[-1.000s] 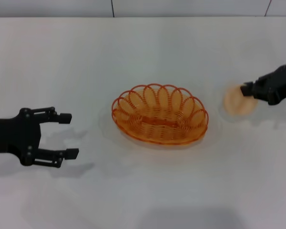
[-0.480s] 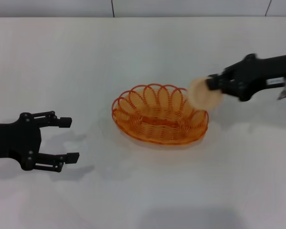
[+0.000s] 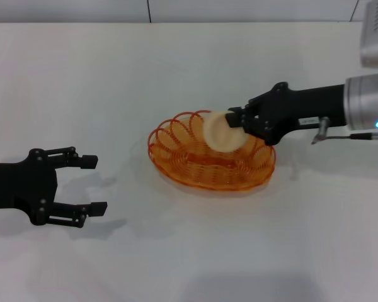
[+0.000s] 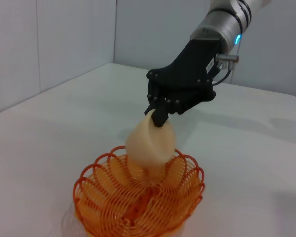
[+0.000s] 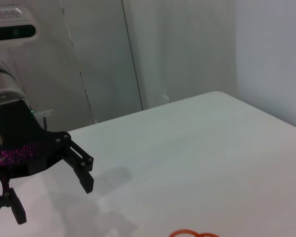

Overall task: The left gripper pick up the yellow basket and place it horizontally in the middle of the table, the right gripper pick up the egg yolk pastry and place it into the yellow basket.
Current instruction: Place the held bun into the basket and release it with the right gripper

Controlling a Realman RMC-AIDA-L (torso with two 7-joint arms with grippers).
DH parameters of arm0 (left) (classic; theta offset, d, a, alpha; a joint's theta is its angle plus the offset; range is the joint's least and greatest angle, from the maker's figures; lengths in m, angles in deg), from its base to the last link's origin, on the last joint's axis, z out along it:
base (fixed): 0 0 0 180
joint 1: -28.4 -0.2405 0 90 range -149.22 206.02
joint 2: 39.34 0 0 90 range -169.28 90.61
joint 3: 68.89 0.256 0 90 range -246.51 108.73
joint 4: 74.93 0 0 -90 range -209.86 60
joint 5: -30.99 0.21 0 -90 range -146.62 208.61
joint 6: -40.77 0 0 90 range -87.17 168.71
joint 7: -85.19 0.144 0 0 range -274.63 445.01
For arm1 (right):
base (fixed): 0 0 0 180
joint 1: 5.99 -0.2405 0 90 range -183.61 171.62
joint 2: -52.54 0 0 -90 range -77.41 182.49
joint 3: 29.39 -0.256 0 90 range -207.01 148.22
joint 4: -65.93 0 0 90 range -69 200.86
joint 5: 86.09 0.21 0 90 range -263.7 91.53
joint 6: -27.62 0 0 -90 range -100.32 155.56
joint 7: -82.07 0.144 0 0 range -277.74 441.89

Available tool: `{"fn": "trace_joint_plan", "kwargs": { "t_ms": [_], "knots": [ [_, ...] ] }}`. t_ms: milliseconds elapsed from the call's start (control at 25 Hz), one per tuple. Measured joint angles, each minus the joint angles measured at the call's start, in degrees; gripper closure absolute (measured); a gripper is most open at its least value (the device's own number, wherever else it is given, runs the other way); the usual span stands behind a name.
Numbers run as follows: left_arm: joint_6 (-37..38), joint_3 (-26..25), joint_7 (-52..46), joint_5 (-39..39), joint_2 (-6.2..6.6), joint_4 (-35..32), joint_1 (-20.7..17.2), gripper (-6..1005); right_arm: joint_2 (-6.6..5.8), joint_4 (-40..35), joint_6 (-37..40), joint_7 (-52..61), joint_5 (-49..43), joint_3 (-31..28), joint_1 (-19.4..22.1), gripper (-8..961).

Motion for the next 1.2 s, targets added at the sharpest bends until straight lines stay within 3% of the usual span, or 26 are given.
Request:
{"fn": "trace_joint_plan", "kwargs": {
  "t_ms": [520,840,1200],
  "knots": [
    [-0.27,-0.10,-0.03,0.00,-0.06,0.00,0.32,104,0.11,2.75,-9.49,-2.43,5.44,10.09,-0.57,923],
    [-0.31,-0.31,-0.04,0.00,-0.18,0.00,-0.05,104,-0.46,1.97,-7.90,-3.90,5.69,9.16,0.50,635],
    [-0.32,-0.44,-0.17,-0.08,-0.14,0.00,0.01,105,-1.20,2.66,7.63,-11.18,4.68,-5.94,5.21,249]
  ]
}}
